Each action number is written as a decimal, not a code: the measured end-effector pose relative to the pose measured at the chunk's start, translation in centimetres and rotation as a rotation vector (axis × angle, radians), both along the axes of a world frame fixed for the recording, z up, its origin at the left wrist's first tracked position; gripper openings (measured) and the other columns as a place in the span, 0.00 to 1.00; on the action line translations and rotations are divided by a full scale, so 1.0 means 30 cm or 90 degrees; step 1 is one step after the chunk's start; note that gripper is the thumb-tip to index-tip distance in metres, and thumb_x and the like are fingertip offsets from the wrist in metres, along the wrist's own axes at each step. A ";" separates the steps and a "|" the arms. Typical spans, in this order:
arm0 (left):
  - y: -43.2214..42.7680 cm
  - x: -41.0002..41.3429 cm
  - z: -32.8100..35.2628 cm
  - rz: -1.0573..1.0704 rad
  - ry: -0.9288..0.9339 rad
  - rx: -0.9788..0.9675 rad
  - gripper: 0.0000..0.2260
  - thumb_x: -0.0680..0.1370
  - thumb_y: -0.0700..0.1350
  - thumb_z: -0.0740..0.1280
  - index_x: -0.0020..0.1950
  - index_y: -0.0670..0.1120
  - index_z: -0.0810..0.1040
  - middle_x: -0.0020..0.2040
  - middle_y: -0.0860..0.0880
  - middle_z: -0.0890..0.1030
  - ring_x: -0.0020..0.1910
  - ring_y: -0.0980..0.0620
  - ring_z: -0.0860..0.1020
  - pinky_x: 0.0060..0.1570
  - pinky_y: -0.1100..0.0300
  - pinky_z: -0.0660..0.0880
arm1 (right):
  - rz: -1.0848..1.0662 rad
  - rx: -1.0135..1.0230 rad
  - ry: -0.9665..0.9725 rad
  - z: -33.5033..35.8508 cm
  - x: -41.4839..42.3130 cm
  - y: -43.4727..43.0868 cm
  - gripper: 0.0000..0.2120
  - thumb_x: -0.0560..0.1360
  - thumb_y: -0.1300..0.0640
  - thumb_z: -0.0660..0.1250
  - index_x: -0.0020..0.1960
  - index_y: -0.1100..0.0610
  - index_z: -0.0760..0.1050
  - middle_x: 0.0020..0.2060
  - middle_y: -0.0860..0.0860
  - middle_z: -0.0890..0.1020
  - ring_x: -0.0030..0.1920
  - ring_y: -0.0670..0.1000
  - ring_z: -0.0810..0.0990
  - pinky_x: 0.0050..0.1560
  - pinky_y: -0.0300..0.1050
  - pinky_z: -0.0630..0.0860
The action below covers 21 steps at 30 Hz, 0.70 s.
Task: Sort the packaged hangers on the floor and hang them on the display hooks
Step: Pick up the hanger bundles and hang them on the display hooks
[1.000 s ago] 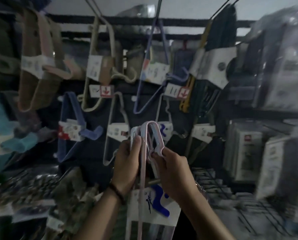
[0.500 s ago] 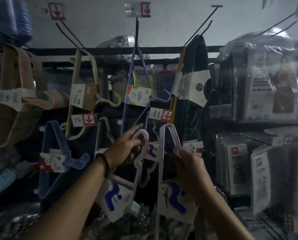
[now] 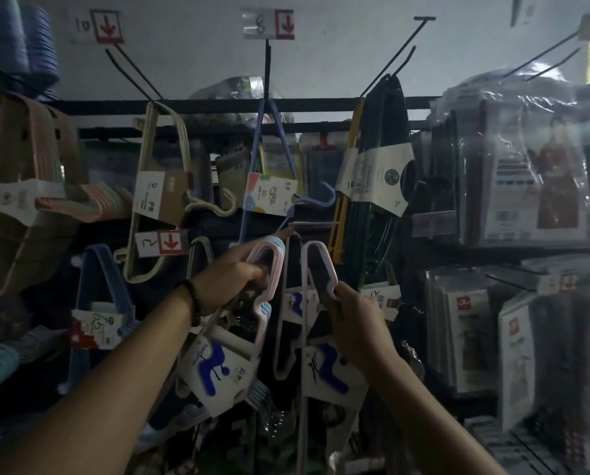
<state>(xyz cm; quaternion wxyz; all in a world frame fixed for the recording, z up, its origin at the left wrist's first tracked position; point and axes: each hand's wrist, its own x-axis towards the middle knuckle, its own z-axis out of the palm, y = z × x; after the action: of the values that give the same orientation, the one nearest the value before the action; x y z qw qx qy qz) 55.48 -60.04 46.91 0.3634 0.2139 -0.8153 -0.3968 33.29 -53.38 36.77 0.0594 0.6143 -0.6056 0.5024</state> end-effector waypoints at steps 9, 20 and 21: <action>-0.015 -0.001 0.018 -0.013 0.017 0.027 0.31 0.79 0.37 0.60 0.72 0.68 0.72 0.32 0.45 0.70 0.34 0.43 0.63 0.37 0.45 0.61 | -0.003 -0.049 0.003 0.039 0.003 -0.126 0.07 0.85 0.48 0.61 0.48 0.46 0.72 0.34 0.47 0.81 0.32 0.47 0.81 0.32 0.56 0.81; -0.031 -0.015 -0.025 0.027 0.033 0.073 0.26 0.78 0.38 0.62 0.71 0.63 0.76 0.43 0.41 0.73 0.40 0.40 0.66 0.41 0.43 0.63 | -0.004 0.093 -0.049 0.060 -0.019 -0.305 0.08 0.85 0.52 0.62 0.51 0.53 0.77 0.44 0.53 0.83 0.43 0.54 0.84 0.41 0.53 0.82; -0.027 -0.015 -0.027 0.019 0.035 0.075 0.27 0.78 0.38 0.62 0.71 0.63 0.75 0.44 0.40 0.73 0.41 0.39 0.66 0.42 0.41 0.63 | -0.010 0.105 -0.014 0.071 -0.015 -0.327 0.07 0.85 0.55 0.62 0.54 0.54 0.78 0.47 0.54 0.84 0.45 0.56 0.84 0.45 0.55 0.84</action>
<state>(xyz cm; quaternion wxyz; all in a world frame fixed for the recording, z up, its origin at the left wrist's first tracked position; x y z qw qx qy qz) 55.03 -60.86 46.09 0.3782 0.2365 -0.7769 -0.4444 32.83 -63.18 38.90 0.0063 0.6066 -0.6504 0.4571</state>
